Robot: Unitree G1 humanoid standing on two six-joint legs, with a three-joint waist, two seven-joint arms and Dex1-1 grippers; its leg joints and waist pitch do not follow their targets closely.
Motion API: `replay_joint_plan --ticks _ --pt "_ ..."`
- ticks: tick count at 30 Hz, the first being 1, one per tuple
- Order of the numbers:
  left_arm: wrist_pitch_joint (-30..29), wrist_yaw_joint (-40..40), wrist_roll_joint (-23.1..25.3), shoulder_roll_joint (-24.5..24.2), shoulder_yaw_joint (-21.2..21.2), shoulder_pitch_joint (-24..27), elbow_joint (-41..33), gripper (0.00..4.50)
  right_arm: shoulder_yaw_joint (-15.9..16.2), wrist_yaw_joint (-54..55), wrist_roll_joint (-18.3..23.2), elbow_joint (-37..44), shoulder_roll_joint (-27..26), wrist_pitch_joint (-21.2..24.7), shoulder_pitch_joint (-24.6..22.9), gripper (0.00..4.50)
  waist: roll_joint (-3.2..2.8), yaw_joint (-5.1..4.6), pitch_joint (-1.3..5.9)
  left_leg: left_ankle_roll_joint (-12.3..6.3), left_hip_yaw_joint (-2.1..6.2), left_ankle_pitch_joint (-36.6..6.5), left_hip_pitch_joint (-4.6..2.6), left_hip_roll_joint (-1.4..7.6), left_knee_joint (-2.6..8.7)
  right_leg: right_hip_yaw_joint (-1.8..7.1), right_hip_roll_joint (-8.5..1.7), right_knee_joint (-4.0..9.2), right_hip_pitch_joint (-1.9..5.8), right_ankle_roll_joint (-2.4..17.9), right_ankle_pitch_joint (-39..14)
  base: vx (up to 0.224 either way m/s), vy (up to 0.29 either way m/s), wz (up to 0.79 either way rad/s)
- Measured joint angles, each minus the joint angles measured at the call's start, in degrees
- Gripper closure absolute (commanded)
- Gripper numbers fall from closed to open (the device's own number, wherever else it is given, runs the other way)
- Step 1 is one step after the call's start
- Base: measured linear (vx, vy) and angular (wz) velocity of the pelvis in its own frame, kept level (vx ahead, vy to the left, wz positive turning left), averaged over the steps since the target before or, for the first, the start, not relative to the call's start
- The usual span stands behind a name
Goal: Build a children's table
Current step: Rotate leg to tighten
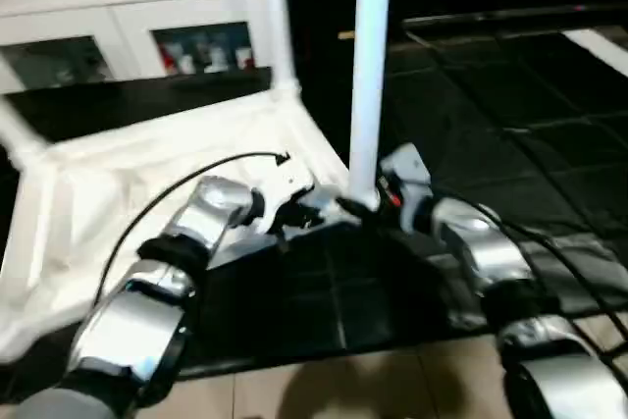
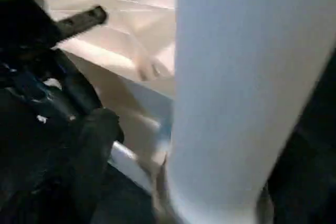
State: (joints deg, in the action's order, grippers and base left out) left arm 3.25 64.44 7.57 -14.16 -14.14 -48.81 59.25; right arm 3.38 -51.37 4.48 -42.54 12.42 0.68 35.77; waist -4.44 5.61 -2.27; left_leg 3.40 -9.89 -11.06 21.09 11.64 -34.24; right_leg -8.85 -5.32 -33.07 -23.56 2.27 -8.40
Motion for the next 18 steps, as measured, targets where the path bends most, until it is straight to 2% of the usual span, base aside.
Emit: replay_joint_plan --ticks 4,10,13,18 --pt "3.02 6.30 -0.32 -1.70 -1.04 1.08 -1.05 4.50 0.94 -8.27 2.04 3.40 4.07 1.69 -0.66 0.04 0.04 1.21 -0.02 0.00 -0.01 -0.01 0.09 0.00 -0.12 0.07 -0.01 -0.02 -0.02 0.00 0.00 0.000 0.000 0.00" --pt "7.22 13.40 -0.38 -4.38 -3.01 1.67 -1.57 4.50 2.26 -19.17 3.03 5.27 8.76 -0.12 -4.30 0.04 0.10 2.30 -0.02 0.00 -0.02 0.00 0.04 0.00 -0.18 0.11 -0.01 -0.05 0.02 -0.01 0.01 0.000 0.000 0.00" --pt "7.92 14.99 -0.36 -4.39 -3.39 1.67 -1.57 4.50 2.91 -22.92 4.68 6.38 9.09 1.18 -4.36 0.04 0.10 2.59 -0.02 0.00 -0.02 0.01 0.01 0.00 -0.20 0.10 -0.01 -0.06 0.04 -0.25 -0.10 0.000 0.000 0.00" --pt "7.98 17.61 -0.62 -4.37 -3.73 1.69 -1.76 4.50 4.38 -28.09 6.29 8.25 10.67 5.05 -4.36 0.49 0.12 2.82 -0.03 0.01 -0.02 0.01 0.01 0.00 -0.23 0.14 -0.01 -0.05 0.12 -0.29 -0.13 0.000 0.000 0.00"
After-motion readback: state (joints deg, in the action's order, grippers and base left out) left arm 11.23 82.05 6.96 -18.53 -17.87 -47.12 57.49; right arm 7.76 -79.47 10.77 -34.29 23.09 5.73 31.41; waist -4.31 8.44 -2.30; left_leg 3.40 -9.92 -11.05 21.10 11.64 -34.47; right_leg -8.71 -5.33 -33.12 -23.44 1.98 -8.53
